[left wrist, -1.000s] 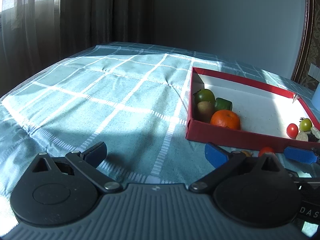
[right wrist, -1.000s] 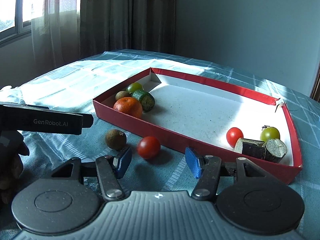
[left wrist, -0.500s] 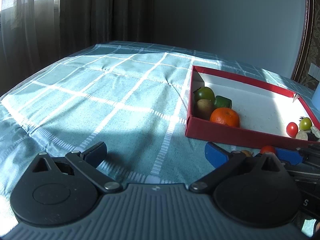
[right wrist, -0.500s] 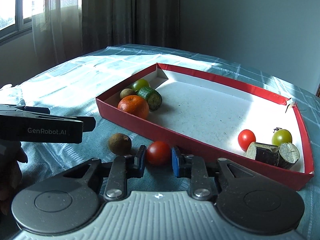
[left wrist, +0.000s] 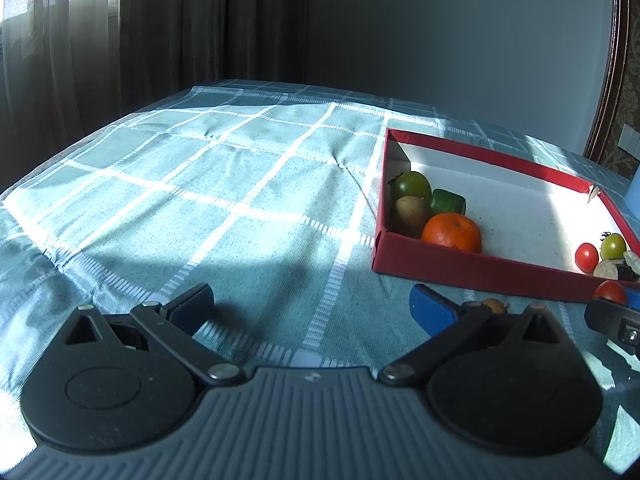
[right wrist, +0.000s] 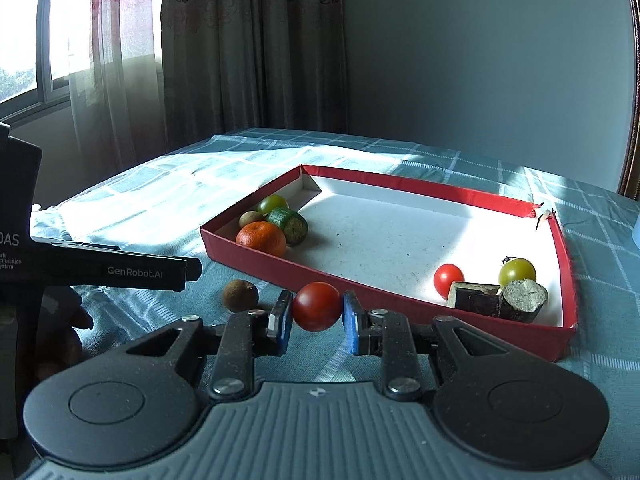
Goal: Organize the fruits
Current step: 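Grasp the red tomato, carry it into the tray, open the right gripper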
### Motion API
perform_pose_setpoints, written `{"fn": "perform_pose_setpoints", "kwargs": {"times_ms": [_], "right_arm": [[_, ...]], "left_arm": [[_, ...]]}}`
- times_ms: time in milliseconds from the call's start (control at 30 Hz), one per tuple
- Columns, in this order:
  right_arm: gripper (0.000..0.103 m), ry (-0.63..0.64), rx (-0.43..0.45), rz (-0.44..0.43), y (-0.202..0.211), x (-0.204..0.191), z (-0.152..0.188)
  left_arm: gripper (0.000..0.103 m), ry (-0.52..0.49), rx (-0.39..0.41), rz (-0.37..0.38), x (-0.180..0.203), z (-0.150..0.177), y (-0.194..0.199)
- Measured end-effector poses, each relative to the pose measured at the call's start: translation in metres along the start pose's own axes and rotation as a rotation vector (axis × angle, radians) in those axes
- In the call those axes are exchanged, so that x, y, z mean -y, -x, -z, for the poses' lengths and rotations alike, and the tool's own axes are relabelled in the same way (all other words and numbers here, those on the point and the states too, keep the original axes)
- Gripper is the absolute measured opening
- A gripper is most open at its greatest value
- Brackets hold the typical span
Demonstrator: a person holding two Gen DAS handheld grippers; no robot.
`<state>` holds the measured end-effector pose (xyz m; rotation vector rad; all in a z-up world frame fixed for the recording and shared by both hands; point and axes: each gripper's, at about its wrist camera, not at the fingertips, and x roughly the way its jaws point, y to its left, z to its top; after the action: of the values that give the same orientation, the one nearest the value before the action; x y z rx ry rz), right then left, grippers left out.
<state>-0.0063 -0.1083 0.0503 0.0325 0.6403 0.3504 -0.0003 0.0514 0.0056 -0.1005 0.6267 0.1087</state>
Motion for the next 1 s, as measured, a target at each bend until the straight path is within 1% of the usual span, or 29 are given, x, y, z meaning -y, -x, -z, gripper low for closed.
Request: {"fn": "perform_pose_setpoints", "kwargs": {"times_ms": [133, 233, 400, 500, 567, 633, 833, 967, 1000], "right_arm": [[0.026, -0.030, 0.031, 0.024, 0.015, 0.018, -0.002], [0.026, -0.052, 0.060, 0.061, 0.026, 0.037, -0.007], [0.026, -0.117, 0.116, 0.146, 0.044, 0.080, -0.021], [0.026, -0.145, 0.139, 0.198, 0.045, 0.100, -0.028], [0.026, -0.173, 0.119, 0.189, 0.038, 0.113, -0.033], [0.026, -0.179, 0.090, 0.179, 0.026, 0.118, -0.035], [0.026, -0.104, 0.001, 0.182, -0.016, 0.101, -0.029], [0.025, -0.087, -0.029, 0.208, -0.035, 0.099, -0.022], [0.025, -0.076, -0.024, 0.217, -0.036, 0.098, -0.021]], "left_arm": [[0.103, -0.004, -0.005, -0.001, 0.001, 0.000, -0.001], [0.103, -0.004, -0.007, -0.002, 0.001, 0.000, -0.001], [0.103, -0.006, -0.009, -0.002, 0.001, 0.000, -0.001], [0.103, -0.011, -0.010, -0.003, 0.001, 0.000, -0.001], [0.103, -0.011, -0.011, -0.002, 0.001, 0.000, -0.002], [0.103, -0.011, -0.011, -0.002, 0.001, 0.000, -0.002], [0.103, -0.011, -0.011, -0.002, 0.001, 0.000, -0.002], [0.103, -0.012, -0.011, 0.000, 0.001, 0.000, -0.002], [0.103, -0.012, -0.011, 0.000, 0.001, 0.000, -0.002]]}}
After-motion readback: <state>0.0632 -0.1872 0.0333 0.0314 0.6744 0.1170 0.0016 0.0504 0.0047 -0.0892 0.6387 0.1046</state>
